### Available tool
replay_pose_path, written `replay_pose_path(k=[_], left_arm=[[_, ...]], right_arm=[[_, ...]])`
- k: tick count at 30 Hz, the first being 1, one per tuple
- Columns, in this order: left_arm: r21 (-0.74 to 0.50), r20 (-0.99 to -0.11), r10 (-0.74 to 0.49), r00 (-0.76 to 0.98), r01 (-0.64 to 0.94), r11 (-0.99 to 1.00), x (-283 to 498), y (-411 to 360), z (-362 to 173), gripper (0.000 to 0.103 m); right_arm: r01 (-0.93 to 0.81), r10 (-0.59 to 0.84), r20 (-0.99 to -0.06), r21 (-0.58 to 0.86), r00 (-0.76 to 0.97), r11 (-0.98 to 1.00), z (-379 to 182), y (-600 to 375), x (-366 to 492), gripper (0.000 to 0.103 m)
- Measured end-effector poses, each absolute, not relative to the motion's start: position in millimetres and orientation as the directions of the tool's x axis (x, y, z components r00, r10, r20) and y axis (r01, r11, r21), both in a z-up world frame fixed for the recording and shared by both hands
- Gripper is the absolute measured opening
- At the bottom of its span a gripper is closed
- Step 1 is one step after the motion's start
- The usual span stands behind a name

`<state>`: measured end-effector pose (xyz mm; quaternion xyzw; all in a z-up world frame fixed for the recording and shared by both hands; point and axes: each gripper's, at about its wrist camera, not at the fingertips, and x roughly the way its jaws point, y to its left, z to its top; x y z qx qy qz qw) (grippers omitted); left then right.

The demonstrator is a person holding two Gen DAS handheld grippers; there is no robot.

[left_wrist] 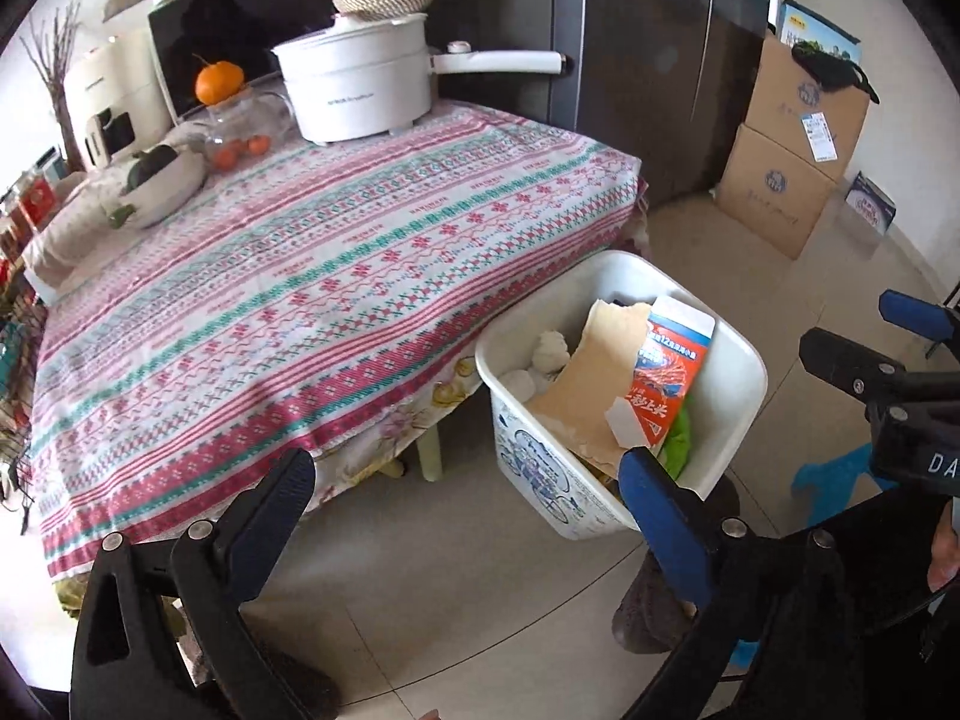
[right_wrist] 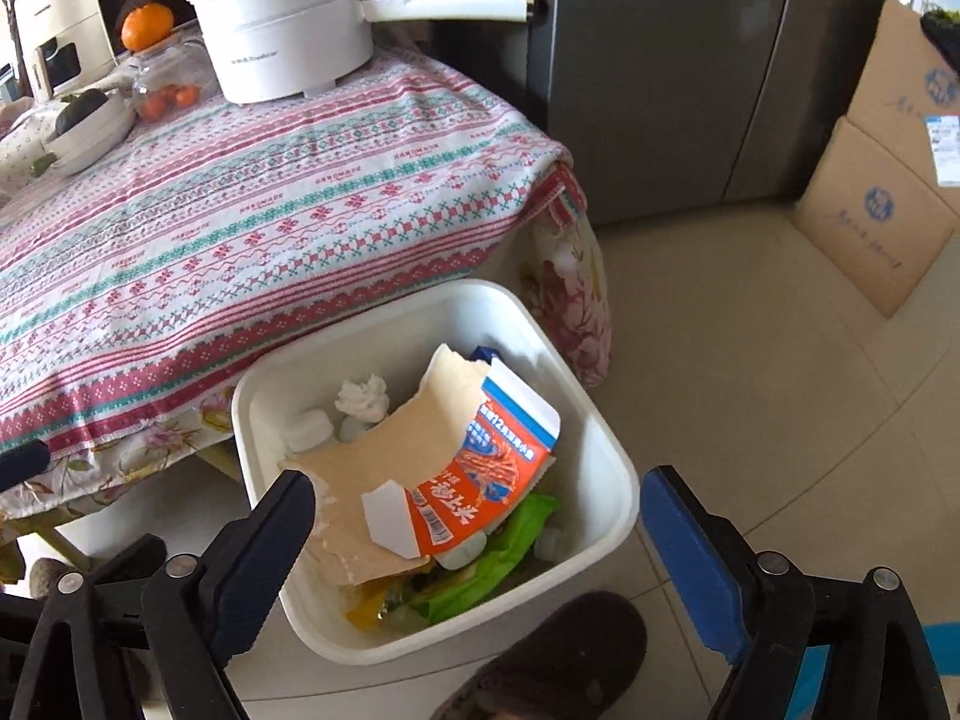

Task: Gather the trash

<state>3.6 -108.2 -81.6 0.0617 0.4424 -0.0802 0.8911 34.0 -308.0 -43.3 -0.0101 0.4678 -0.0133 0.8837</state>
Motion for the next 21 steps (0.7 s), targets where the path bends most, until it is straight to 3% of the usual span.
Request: replay_pose_path(k=[3, 12, 21], left_arm=[[0.018, -0.781, -0.086, 0.618, 0.16, 0.987, -6, -96, -71, 0.102], [0.051, -0.732, -0.037, 0.681, 0.11, 0.993, -28, -82, -42, 0.102], [0.033, -0.712, -0.039, 0.701, 0.089, 0.995, -32, -72, -33, 0.102]], right_arm=[[0.02, -0.074, -0.8, -0.077, 0.595, 0.997, -38, -300, 20, 0.102], [0.004, -0.055, -0.725, -0.072, 0.687, 0.997, -5, -277, -7, 0.102], [0.01, -0.052, -0.717, -0.063, 0.695, 0.998, 3, -268, -9, 0.102]])
